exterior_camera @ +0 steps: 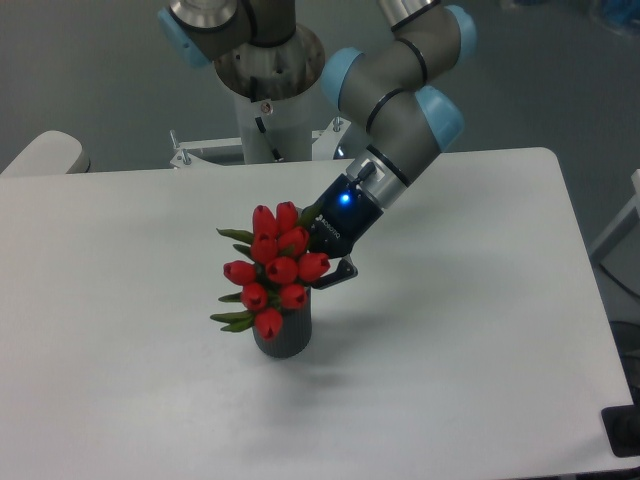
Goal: Pick up the flowers from the vase
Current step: 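Lift the gripped tulips straight up out of the grey vase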
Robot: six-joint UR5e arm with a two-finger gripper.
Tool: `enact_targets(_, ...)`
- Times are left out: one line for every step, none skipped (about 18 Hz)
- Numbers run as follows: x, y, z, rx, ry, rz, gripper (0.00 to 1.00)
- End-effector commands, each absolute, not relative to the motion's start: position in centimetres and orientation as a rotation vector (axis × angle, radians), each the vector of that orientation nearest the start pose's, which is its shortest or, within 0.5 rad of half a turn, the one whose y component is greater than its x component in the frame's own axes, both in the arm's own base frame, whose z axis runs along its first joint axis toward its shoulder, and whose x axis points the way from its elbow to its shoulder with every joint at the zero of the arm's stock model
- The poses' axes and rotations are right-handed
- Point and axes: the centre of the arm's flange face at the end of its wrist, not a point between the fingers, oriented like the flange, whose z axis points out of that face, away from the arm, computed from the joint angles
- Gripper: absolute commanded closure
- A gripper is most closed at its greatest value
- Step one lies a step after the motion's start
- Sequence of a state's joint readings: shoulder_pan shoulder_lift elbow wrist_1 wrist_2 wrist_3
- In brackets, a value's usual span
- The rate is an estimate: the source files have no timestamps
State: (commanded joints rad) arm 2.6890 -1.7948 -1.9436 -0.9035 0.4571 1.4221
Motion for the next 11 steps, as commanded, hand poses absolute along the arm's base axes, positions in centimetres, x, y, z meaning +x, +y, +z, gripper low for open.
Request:
enact_targets(-37.0, 42.9, 32.1, -2.013, 0.337, -0.319, 0.6)
enact_targets(-37.2, 43.0, 32.7, -2.017, 0.315, -0.326, 0.6)
enact_targets(-37.5, 43.3, 33.6, -2.019, 0.294, -0.327, 0.6)
enact_targets(-37.8, 43.3, 34.4, -2.022, 0.275, -0.326, 0.6)
enact_targets(-37.9, 43.2, 35.1, -2.023, 0.259, -0.324, 0.6)
enact_targets(-37.9, 43.0, 35.5, -2.024, 0.246, -0.323, 0.6)
enact_targets(-37.8, 42.7, 36.2, -2.022, 0.238, -0.315, 0.6)
enact_targets(-37.6, 42.5, 36.9, -2.022, 0.225, -0.313, 0.6)
enact_targets(-37.4, 42.4, 37.6, -2.025, 0.207, -0.316, 0.6)
enact_targets(-37.5, 42.2, 38.1, -2.026, 0.187, -0.317, 0.6)
enact_targets(-37.4, 42.0, 38.5, -2.026, 0.178, -0.315, 0.6)
